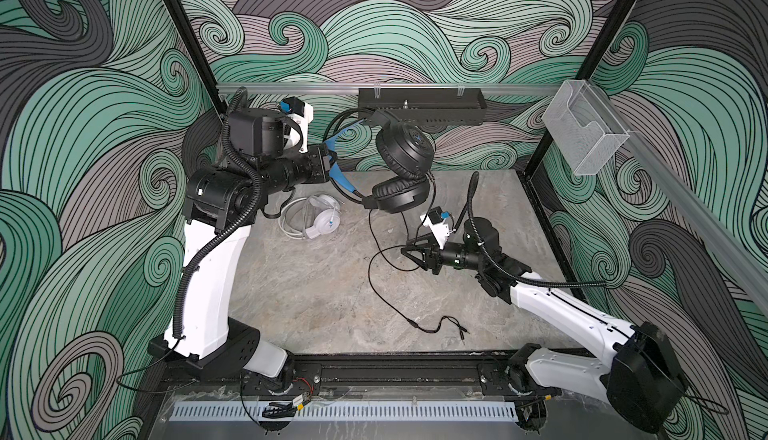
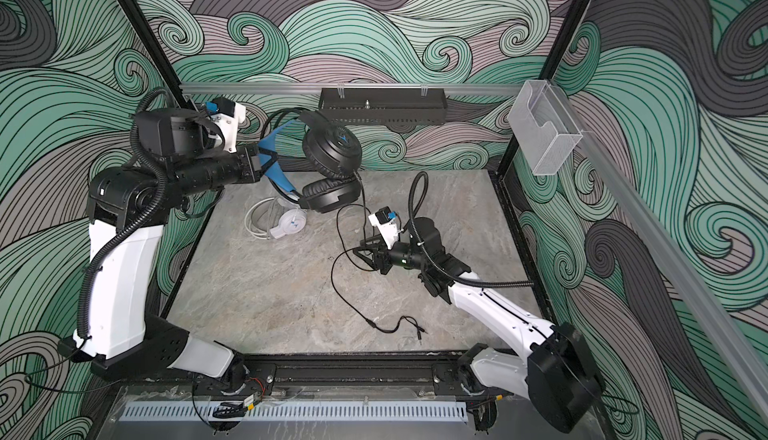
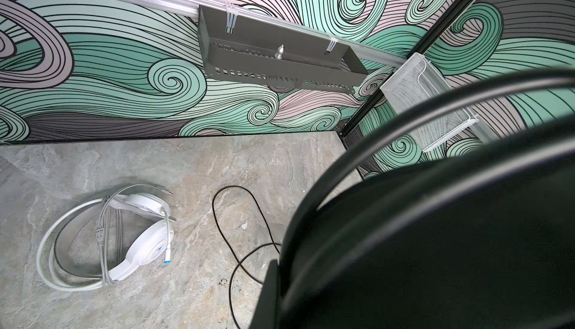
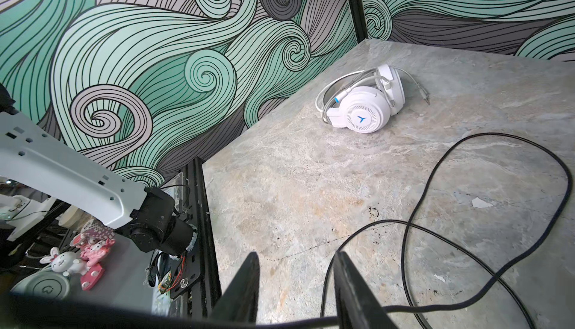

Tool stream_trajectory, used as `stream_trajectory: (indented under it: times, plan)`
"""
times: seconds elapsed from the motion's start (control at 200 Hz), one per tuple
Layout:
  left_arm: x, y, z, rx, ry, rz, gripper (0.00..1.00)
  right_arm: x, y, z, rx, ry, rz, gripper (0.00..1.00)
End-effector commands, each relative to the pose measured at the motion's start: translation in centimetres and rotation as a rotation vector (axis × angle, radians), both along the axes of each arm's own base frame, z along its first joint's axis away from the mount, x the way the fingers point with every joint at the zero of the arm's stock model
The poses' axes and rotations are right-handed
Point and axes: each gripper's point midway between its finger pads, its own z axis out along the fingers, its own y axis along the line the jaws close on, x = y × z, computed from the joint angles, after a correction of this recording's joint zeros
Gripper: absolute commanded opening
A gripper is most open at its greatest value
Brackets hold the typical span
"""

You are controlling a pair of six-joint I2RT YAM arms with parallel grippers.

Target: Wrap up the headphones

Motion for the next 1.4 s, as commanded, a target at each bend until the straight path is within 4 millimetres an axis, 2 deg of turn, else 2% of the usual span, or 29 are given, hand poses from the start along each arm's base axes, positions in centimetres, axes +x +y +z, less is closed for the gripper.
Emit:
stream_trajectory:
  times: [0.0,0.1,0.16,0.22,0.29,0.38,0.48,0.495,0.535,0.685,0.851,0.961,1.096,1.256,1.396]
  plan:
    - [-1.3,0.1,2.9,-0.099,-0.057,-0.013,0.0,0.2,0.6,1.4,0.022,-0.05,0.011,0.34]
    - [-1.2,0.3,2.9,-0.112,-0.051,-0.008,0.0,0.1,0.6,1.2,0.013,-0.049,0.012,0.22]
    - [-1.1,0.7,2.8,-0.115,-0.046,0.004,0.0,0.2,0.3,1.1,-0.006,-0.056,-0.002,0.09]
    - [-0.9,1.0,2.5,-0.118,-0.037,0.019,0.0,0.3,-0.4,0.8,-0.041,-0.066,-0.031,0.0]
    - [-0.5,1.7,2.2,-0.125,-0.025,0.046,0.0,0.5,-1.6,0.3,-0.109,-0.087,-0.085,0.0]
    - [0.2,3.0,1.2,-0.117,-0.005,0.101,0.0,0.6,-4.1,-0.6,-0.258,-0.11,-0.167,0.0]
    - [1.7,4.3,-0.8,-0.074,0.03,0.173,0.0,1.0,-8.0,-0.8,-0.45,-0.164,-0.291,0.0]
    - [0.9,4.7,-0.2,-0.075,0.008,0.182,0.0,1.1,-8.7,-0.7,-0.48,-0.173,-0.309,0.0]
    - [1.0,5.2,-0.8,-0.058,0.011,0.208,0.0,1.0,-10.4,-0.8,-0.571,-0.196,-0.345,0.0]
    - [2.1,5.7,-4.1,0.013,0.05,0.229,0.0,1.3,-15.4,2.7,-0.823,-0.344,-0.458,0.0]
    - [2.7,5.6,-8.1,0.073,0.097,0.214,0.0,2.0,-17.5,8.2,-1.012,-0.566,-0.479,0.0]
    - [2.8,5.5,-10.6,0.148,0.122,0.21,0.0,2.1,-16.4,12.6,-1.071,-0.743,-0.466,0.0]
    - [2.5,4.0,-12.7,0.257,0.113,0.147,0.0,0.8,-12.1,16.8,-1.074,-0.971,-0.332,0.0]
    - [1.7,0.6,-14.6,0.385,0.079,0.009,0.0,-2.5,-6.6,19.1,-1.005,-1.183,-0.131,0.0]
    - [0.6,-2.5,-15.5,0.429,0.043,-0.109,0.0,-3.8,-3.9,20.2,-0.943,-1.206,-0.027,0.0]
